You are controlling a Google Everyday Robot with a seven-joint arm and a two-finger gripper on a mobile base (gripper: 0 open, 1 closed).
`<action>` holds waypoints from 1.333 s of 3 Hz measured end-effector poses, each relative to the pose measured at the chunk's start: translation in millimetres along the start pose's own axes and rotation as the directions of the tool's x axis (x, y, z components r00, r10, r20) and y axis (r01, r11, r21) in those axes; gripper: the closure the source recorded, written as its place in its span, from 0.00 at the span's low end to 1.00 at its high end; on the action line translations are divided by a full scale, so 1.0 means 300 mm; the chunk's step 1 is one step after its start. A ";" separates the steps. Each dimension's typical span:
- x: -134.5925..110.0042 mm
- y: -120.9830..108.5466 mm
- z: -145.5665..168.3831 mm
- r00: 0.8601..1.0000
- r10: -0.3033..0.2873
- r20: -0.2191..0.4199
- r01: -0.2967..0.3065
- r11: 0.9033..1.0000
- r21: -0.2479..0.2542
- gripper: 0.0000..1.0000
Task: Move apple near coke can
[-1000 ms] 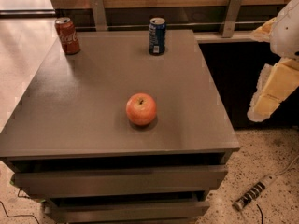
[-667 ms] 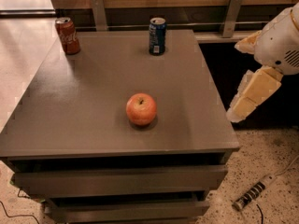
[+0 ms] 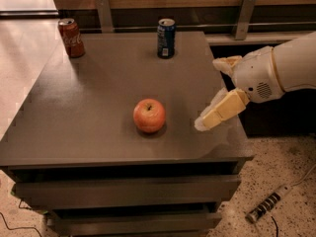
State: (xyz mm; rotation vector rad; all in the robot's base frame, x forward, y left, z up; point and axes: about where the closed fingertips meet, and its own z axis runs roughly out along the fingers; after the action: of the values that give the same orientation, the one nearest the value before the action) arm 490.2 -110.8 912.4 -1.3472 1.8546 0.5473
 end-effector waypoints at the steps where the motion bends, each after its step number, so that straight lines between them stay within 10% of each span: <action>1: -0.030 0.005 0.017 0.999 -0.007 0.045 0.007 1.000 -0.002 0.00; 4: -0.025 0.048 0.145 0.988 -0.021 0.153 0.031 0.998 -0.058 0.00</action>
Offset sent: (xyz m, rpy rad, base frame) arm 0.0010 0.0092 0.0038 0.0505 -0.0236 0.0094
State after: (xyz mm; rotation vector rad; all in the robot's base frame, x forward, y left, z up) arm 492.3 -70.0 890.1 -1.3285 1.7063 0.6786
